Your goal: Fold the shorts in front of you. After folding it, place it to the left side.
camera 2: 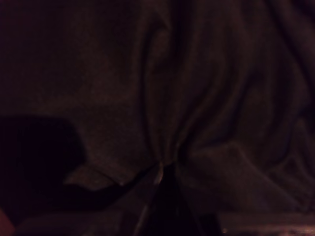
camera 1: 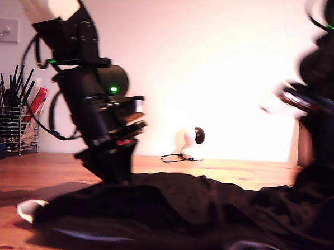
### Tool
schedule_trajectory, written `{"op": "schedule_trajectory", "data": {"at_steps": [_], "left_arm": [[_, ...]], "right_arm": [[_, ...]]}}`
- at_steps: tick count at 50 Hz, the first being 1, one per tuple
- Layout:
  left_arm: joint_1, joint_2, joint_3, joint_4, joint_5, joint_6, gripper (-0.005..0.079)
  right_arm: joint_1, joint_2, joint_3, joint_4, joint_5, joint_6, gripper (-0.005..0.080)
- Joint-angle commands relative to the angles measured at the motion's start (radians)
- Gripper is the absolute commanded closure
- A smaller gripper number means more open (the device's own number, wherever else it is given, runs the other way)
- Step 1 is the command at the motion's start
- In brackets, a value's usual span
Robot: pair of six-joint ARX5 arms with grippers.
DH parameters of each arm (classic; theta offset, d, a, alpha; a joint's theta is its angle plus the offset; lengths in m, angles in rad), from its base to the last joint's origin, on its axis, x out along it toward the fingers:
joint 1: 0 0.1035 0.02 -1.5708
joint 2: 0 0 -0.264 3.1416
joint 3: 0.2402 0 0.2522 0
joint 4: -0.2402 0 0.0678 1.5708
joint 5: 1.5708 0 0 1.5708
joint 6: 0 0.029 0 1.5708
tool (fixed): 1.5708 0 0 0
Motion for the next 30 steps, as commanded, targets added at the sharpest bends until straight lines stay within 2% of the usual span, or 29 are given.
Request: {"op": "schedule_trajectory", "data": {"at_steps": [1,10,21,30], "left_arm": [[-0.022,0.041,-0.037,0.0,0.008,-0.007,0.0686],[-0.056,0.041,-0.037,0.036,0.007,-0.054,0.0686],[-0.08,0.041,-0.037,0.123,0.008,-0.135,0.0686],[-0.097,0.041,-0.037,0.158,0.068,-0.169,0.0686]], "right_arm": [[0.02,-0.009,0.037,-0.008,-0.023,0.01,0.0765],[0.077,-0.011,0.142,-0.032,-0.085,0.046,0.0765],[0.134,-0.011,0.256,-0.061,-0.105,0.059,0.0765],[0.165,-0.011,0.27,-0.056,-0.104,0.074,0.0765]]}}
